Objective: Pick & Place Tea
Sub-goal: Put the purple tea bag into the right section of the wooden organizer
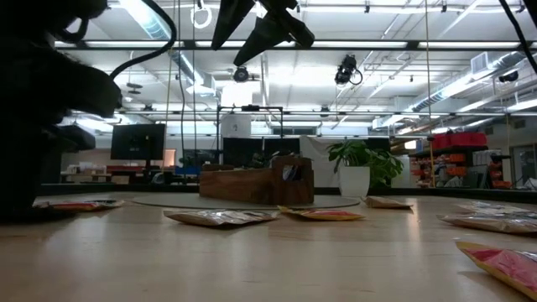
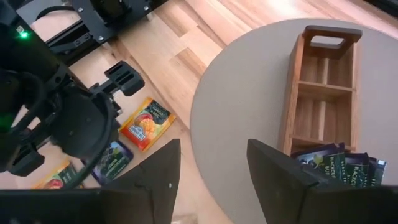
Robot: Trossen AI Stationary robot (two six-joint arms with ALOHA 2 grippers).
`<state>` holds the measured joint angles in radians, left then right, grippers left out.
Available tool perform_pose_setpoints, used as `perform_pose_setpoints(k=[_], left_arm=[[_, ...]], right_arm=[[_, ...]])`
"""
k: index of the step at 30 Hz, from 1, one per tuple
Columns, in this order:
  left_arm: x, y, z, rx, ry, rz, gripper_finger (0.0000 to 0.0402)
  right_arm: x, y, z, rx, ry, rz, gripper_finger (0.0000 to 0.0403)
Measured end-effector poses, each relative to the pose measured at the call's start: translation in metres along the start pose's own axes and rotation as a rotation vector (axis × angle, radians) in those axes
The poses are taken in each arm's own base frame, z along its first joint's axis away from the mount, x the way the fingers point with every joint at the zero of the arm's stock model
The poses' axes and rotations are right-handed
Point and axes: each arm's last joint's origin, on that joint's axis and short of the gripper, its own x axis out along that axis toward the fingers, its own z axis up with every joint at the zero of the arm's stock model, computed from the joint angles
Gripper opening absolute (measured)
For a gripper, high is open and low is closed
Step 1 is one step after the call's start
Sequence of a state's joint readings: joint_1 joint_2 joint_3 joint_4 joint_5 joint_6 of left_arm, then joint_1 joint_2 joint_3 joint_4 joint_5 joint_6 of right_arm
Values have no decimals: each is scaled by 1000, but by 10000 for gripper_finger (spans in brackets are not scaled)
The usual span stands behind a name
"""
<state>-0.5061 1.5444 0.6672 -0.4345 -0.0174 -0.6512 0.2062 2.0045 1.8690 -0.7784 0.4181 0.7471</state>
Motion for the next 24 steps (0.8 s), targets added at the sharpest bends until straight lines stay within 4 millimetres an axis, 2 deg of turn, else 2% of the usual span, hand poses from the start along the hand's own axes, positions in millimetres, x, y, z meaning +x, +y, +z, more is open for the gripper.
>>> perform_pose_setpoints(k=[3,4,8,14,24], left_arm=[[1,5,5,-18,-11,-7,22],[1,5,7,-21,-26,-15,13],[0,9,13,-27,-55,-27,5],[-13,13,21,-57,-139,-15,2],[-63,3,43,-79,-378,-60,1]], right_arm=[[0,0,0,4,-6,-7,192],[0,0,0,5,-6,-6,192],[0,0,0,24,-4,3,192],[0,5,1,68,40,96,192],[-8,10,1,206,204,283,192]])
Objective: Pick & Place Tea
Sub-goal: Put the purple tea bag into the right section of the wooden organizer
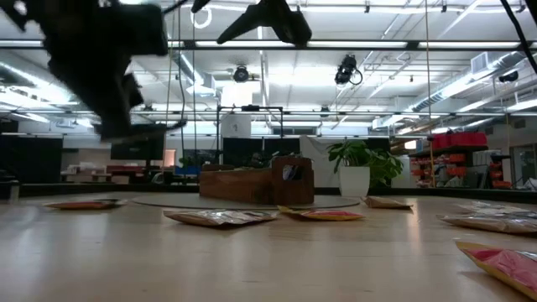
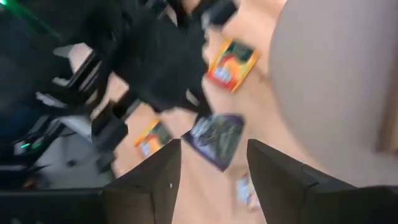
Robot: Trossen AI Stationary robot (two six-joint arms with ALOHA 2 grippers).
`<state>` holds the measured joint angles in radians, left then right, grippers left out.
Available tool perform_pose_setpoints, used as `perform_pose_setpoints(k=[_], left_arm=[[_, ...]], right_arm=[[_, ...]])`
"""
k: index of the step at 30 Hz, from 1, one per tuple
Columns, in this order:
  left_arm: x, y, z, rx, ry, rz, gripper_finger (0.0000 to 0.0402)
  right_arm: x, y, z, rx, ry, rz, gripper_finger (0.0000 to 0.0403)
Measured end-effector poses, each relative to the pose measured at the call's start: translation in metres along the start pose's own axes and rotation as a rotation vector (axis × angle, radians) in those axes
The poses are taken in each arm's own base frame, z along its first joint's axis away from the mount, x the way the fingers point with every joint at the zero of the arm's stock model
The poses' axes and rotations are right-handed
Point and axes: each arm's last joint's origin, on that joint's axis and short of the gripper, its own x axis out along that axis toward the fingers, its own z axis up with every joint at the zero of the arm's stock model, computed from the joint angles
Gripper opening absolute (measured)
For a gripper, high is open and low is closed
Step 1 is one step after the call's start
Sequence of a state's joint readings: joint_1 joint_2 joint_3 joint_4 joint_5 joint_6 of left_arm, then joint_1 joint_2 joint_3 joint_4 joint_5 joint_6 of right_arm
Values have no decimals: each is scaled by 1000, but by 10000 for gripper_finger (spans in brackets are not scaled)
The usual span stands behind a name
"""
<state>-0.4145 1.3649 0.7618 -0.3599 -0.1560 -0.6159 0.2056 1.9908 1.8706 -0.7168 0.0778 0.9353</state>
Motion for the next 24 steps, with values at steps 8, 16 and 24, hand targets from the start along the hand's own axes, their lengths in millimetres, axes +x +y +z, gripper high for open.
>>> perform_pose_setpoints(k=[8,16,24], left_arm=[[-40,-10,31,-17,-197,-26,1],[-60,-15,45,22,-259,-12,1],[-62,-16,46,24,-268,-15,1]], right_arm=[[-10,3,-3,73,116,80,192],[-13,0,-2,105,130,59,192],[-13,0,0,111,140,76,192]])
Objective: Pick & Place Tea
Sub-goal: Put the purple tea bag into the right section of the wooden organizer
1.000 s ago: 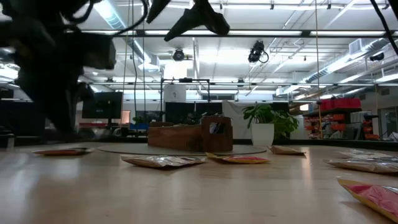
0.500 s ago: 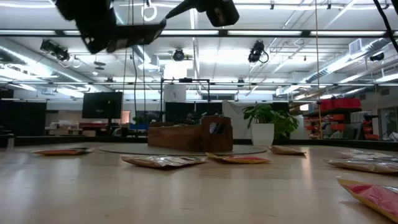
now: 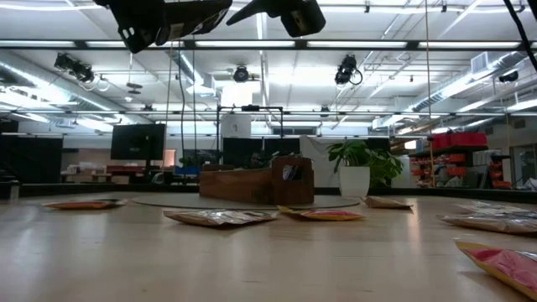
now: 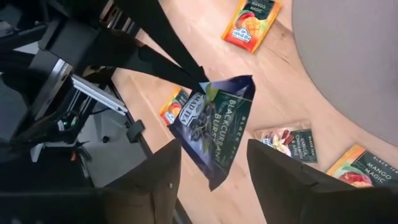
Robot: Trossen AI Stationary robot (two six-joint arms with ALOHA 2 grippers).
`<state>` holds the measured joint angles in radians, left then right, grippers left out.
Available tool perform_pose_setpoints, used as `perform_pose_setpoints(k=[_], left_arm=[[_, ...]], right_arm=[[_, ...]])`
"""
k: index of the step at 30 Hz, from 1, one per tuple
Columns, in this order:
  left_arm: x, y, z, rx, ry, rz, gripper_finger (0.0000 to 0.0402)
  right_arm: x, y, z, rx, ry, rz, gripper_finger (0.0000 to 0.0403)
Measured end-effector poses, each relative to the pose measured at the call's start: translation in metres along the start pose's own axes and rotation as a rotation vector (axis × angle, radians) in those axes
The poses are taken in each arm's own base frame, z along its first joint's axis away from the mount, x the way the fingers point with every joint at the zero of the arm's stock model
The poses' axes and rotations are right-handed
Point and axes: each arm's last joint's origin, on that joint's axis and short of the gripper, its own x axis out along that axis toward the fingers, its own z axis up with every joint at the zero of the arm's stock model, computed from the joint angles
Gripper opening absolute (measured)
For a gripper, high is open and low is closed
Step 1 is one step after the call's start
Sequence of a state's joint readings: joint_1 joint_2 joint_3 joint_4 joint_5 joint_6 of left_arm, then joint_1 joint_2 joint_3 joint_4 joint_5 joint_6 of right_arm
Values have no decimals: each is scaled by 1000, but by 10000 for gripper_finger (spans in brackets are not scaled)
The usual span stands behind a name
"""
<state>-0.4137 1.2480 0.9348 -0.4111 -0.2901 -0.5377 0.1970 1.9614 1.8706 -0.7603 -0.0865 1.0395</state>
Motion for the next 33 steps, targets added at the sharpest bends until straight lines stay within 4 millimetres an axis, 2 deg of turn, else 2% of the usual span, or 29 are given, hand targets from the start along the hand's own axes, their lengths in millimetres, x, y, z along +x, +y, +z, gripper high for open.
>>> perform_pose_setpoints(k=[5,8,12,14,22,33], left_arm=[[0,-1,-1,5,5,-2,1],[0,-1,-1,5,5,-2,1],[0,-1,-1,4,5,-2,1],[0,-1,-1,4,4,0,1],[0,0,-1,3,2,4,1],[-2,-5,-3,16,5,-10,1]], right_arm=[[0,-1,3,5,-10,-1,160],[-1,-3,6,6,0,6,111],[-1,-4,8,1,15,17,24],[-1,-4,9,-9,11,24,10],[-1,-4,9,1,7,28,12],[-1,-3,8,18,53,52,124]])
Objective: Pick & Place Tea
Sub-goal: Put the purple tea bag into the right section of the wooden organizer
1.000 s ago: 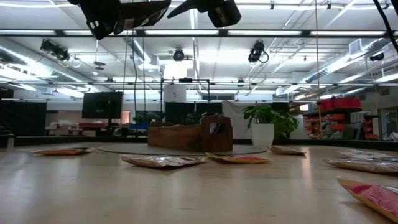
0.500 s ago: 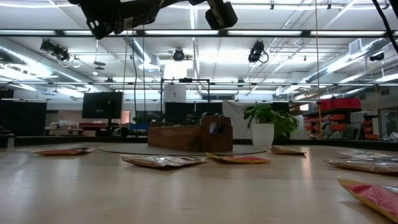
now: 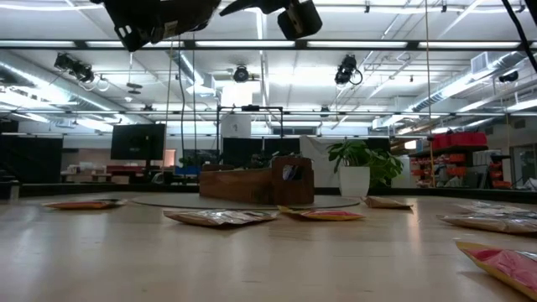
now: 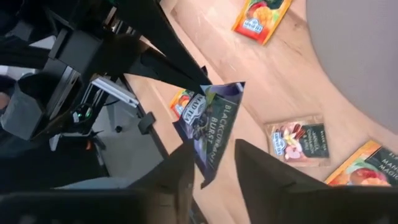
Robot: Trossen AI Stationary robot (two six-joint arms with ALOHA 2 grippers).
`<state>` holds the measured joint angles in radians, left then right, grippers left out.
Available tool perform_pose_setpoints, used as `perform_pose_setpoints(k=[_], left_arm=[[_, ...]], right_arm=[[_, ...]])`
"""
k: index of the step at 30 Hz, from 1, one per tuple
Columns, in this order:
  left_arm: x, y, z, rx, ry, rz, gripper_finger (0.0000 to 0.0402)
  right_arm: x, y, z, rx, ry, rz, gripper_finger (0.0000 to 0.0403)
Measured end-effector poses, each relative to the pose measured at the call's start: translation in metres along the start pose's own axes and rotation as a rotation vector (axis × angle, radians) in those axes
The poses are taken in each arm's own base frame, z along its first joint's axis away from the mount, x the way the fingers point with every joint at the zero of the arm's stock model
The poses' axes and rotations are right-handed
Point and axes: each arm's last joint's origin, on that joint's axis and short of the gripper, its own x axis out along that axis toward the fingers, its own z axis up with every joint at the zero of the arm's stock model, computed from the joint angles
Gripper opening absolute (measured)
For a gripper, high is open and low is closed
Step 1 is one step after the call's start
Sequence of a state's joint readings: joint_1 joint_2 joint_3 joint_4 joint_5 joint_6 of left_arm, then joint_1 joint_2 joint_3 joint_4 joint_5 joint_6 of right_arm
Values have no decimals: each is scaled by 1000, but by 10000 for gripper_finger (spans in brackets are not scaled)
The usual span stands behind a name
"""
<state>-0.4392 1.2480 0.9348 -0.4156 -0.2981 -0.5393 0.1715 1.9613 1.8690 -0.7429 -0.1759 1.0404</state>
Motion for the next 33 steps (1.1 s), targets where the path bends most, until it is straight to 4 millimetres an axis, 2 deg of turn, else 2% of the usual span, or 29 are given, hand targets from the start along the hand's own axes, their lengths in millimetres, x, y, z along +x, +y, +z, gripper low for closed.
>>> perform_pose_setpoints(k=[6,12,17,23,27,33], left_arm=[[-2,-3,-1,3,-2,-6,1],[-9,-8,13,13,-57,-6,1],[-10,-8,15,23,-63,-7,2],[-10,-7,13,32,-48,5,4],[-8,-3,13,19,-38,20,24],[-7,5,10,26,26,58,101]], right_arm=[[0,0,0,10,0,-2,170],[0,-1,1,8,-1,-2,163],[-1,-1,2,3,-6,-3,121],[-1,-2,3,-2,-6,-3,14],[-1,-5,1,12,8,-37,10],[-2,-14,-4,25,48,-138,3]])
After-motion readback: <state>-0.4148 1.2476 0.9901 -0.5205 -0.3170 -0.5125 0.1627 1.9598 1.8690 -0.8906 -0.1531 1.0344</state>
